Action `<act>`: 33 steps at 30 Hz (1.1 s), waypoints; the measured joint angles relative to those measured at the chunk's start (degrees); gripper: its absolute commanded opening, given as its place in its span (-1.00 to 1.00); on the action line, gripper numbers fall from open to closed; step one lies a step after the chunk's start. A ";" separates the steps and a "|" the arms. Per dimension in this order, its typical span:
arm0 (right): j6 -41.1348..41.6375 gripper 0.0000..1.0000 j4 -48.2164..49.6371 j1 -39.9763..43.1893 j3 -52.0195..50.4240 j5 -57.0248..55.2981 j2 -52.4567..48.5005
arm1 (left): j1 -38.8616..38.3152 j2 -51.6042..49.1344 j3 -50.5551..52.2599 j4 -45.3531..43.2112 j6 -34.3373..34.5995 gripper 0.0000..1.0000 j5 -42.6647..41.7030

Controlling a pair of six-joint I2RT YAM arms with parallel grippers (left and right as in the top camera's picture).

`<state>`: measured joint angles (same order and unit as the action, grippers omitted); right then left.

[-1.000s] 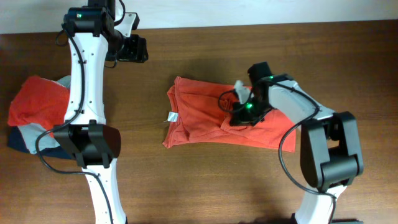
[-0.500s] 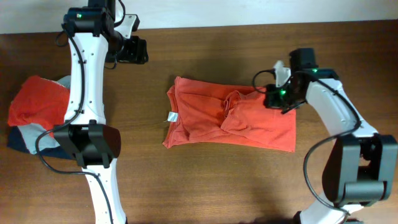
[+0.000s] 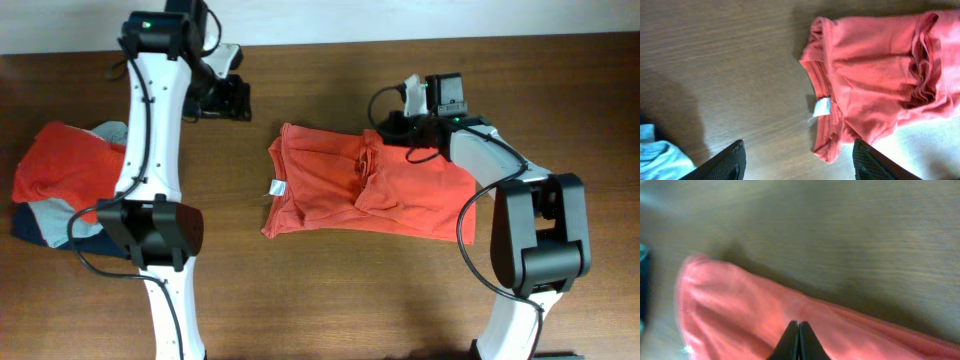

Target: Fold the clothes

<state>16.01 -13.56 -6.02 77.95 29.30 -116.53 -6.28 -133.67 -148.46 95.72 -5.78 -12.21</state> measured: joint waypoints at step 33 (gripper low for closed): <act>-4.22 -0.61 -40.00 30.27 4.02 -0.94 13.97 | -31.95 -1.09 26.99 -21.88 -8.17 0.36 -0.57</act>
<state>11.79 -53.56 24.25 81.97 28.36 -102.56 -38.24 -134.76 -121.47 73.84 -13.96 -12.78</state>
